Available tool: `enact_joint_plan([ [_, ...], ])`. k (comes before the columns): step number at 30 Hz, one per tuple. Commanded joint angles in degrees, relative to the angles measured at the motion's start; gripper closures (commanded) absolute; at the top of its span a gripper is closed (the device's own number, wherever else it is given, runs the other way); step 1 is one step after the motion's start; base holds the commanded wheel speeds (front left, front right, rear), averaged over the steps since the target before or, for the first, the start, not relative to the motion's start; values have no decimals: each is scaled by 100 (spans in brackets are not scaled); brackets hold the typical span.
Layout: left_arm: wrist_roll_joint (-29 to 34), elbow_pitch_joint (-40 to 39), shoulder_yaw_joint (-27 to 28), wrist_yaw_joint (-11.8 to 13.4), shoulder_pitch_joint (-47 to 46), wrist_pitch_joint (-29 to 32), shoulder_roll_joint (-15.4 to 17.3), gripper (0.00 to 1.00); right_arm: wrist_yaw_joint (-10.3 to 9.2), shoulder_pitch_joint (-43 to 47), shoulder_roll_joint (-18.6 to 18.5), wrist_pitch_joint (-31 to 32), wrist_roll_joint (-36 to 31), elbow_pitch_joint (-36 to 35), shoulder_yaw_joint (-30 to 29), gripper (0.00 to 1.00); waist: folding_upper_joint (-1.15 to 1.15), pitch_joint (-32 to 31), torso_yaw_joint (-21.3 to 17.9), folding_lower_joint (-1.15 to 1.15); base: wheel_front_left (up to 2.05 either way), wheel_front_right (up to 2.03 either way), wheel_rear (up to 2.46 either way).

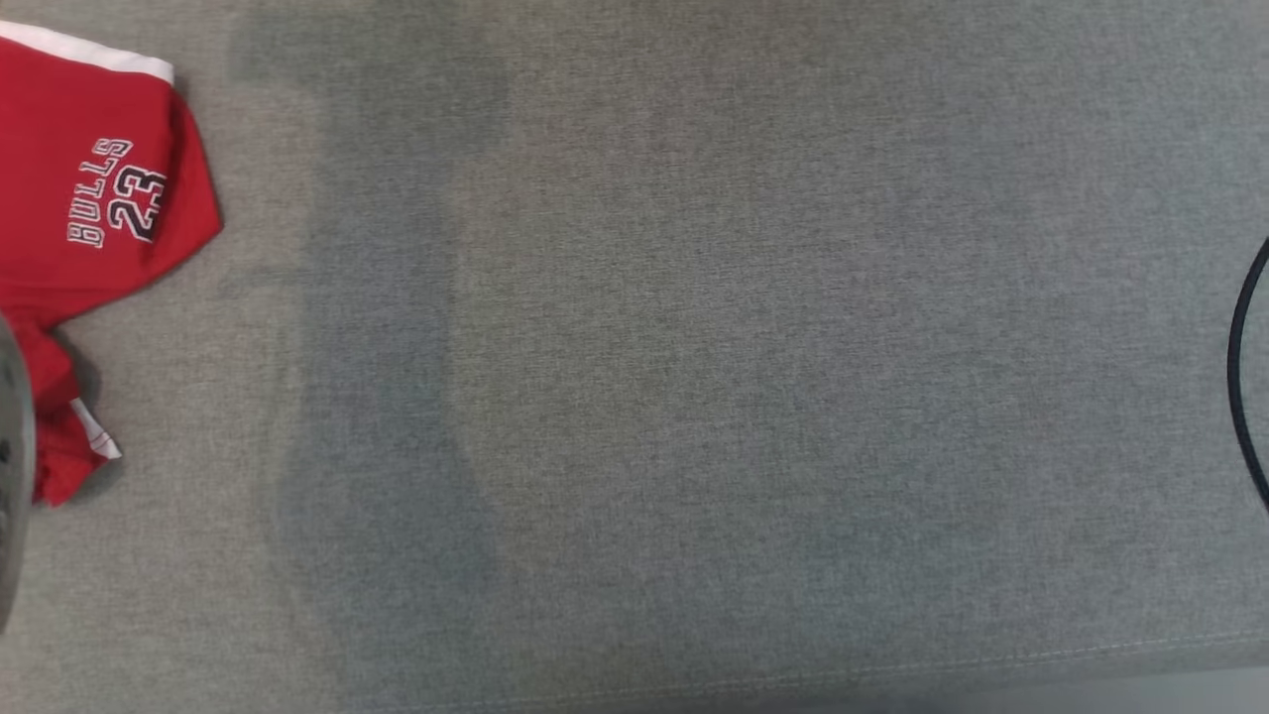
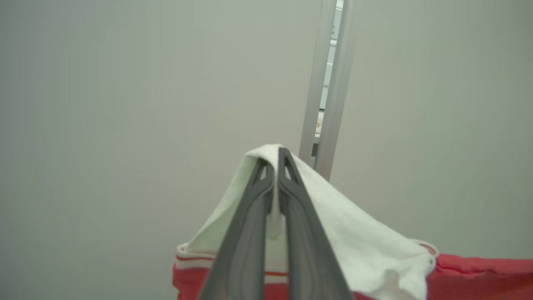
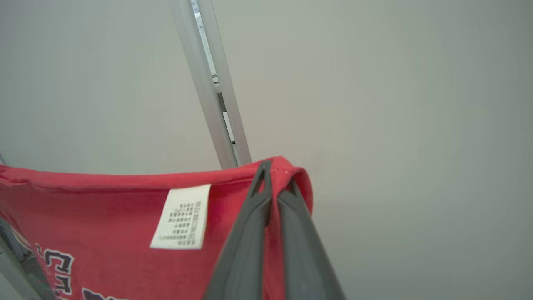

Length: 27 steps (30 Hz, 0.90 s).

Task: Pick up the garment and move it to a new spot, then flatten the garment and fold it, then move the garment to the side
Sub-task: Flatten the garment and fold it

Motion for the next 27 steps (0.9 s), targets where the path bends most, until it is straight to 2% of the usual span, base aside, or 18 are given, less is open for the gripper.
enact_joint_plan([
  [1,-36,46,-41,-3,-290,-83,-111,100,-8,-268,-32,-68,46,63,72,100,0,6,-64,-2,0,0,0],
  [5,-196,200,-159,-10,-581,-188,-224,100,-9,-509,-101,-147,206,126,405,100,0,11,-58,-2,0,0,0],
  [8,-333,200,-371,-11,-531,-203,-161,100,-7,-435,-281,-99,358,13,743,100,0,59,-82,-2,0,0,0],
  [14,-852,-53,-668,-13,162,-450,-123,100,-7,144,-674,-280,846,-361,1334,100,0,101,-70,-2,0,0,0],
  [20,-1198,-647,-952,-14,1609,-732,62,100,-8,1385,-1067,-652,1450,-887,1756,100,0,-182,-96,-2,0,0,0],
  [23,-1237,-1035,-860,-14,2470,-804,166,100,-8,2047,-1224,-787,1676,-1141,1875,100,0,-393,-125,-2,0,0,0],
  [27,-1113,-1858,-545,209,3762,-829,215,100,-8,2986,-1446,-907,1866,-1544,1962,100,0,-677,-125,-2,0,0,0],
])
